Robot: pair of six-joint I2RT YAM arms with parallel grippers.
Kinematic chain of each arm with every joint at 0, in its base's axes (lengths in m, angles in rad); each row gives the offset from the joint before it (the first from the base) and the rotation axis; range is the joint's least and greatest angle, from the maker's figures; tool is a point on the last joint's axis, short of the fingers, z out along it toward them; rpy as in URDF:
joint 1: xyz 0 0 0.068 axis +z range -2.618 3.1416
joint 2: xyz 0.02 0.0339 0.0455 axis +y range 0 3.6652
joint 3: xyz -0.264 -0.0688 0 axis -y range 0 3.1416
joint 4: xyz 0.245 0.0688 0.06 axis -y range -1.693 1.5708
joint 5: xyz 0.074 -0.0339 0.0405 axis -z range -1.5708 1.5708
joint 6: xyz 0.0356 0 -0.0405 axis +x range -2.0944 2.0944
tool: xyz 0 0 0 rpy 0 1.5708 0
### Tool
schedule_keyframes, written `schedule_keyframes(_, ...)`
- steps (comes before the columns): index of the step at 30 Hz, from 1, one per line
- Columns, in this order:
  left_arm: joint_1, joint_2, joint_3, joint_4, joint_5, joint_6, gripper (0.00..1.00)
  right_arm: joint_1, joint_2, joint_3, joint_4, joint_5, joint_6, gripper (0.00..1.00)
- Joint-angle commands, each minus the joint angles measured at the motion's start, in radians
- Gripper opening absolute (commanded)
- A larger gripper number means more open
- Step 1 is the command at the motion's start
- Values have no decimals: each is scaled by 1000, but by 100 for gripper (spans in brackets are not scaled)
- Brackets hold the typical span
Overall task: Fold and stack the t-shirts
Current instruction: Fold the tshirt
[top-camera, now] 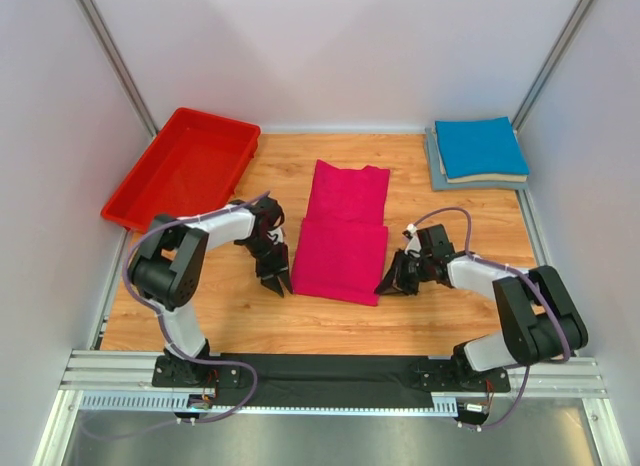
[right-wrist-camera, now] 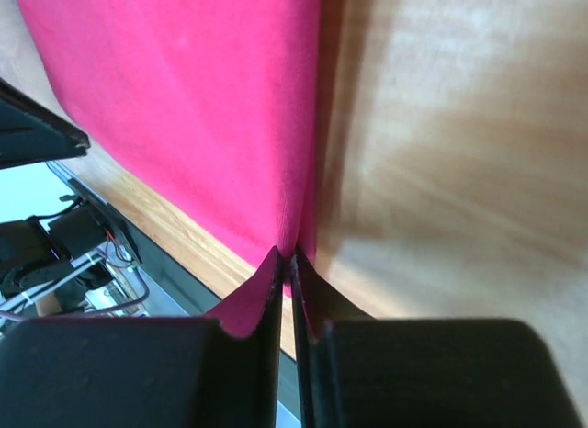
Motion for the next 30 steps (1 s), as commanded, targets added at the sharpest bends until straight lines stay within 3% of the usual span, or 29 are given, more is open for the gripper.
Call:
schedule_keyframes(1,-6,-137,-30,18,73,-12,38,3,-80,0,-133,29,-71,8)
schedule_keyframes(5,-6,-196,-30,0,71,25,50,8,-177,-15,-171,-1,-7,34)
schedule_keyframes(9,-5,-205,-44,35,100,68,53,23,-257,-78,-83,9,109,46)
schedule_keyframes(14,4,-130,-45,88,140,123,54,46,-262,-176,37,72,180,48)
schedule_keyframes(21,83,-41,-90,161,245,152,52,81,-177,-168,100,103,225,50)
schedule_keyframes(30,83,27,-94,210,256,140,49,137,-153,-181,97,187,242,40)
